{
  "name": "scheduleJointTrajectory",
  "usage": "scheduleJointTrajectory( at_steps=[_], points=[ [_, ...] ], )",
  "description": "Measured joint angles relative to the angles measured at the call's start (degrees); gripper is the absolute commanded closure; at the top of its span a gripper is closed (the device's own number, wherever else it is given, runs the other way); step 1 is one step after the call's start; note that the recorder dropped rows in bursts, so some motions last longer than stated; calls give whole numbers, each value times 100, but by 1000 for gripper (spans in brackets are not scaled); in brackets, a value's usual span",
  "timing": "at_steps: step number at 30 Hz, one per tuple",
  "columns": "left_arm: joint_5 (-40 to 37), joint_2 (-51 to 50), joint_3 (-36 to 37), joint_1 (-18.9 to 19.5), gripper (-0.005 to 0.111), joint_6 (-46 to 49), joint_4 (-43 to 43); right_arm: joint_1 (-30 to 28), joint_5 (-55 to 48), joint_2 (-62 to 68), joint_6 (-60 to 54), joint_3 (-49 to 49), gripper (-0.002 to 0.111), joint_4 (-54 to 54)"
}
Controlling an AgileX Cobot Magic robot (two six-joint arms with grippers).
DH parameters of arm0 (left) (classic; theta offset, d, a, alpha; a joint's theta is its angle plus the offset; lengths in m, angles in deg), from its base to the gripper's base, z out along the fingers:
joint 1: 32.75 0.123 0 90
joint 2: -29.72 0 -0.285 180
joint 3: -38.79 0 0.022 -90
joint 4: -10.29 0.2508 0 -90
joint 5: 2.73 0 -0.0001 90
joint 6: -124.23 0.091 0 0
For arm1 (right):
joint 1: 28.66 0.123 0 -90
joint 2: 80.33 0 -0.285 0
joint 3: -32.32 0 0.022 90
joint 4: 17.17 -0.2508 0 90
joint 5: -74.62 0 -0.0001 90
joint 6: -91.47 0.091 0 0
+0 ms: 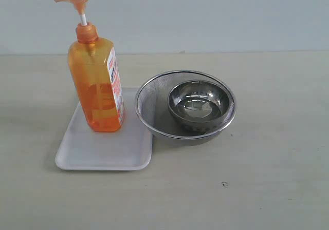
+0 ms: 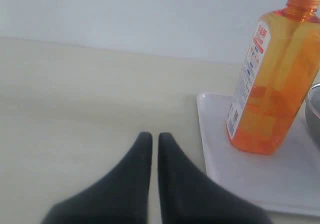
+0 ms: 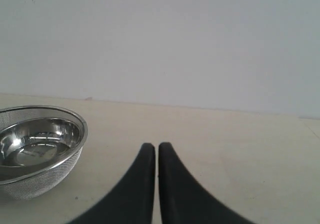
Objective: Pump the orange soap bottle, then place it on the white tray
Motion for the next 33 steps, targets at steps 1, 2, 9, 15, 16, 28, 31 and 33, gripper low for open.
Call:
scheduleJointTrajectory(
  at_steps=[1, 2, 9, 15, 16, 28, 31, 33],
  points=[
    [0, 0, 0, 0, 102, 0, 0, 0, 0, 0, 25, 0, 108, 0],
    [0, 0, 0, 0, 102, 0, 0, 0, 11, 0, 86, 0, 108, 0],
    [0, 0, 0, 0, 102, 0, 0, 0, 50, 0, 2104, 0, 108, 1840],
    [0, 0, 0, 0, 102, 0, 0, 0, -123, 0, 5271, 0, 108, 4879],
    [0, 0, 0, 0, 102, 0, 0, 0, -204, 0, 5499, 4, 108, 5098],
    [0, 0, 0, 0, 102, 0, 0, 0, -949, 0, 5863, 27, 108, 5591],
    [0, 0, 0, 0, 102, 0, 0, 0, -979, 0, 5863, 27, 108, 5591],
    [0, 0, 0, 0, 102, 0, 0, 0, -979, 0, 5845, 27, 108, 5591]
  ],
)
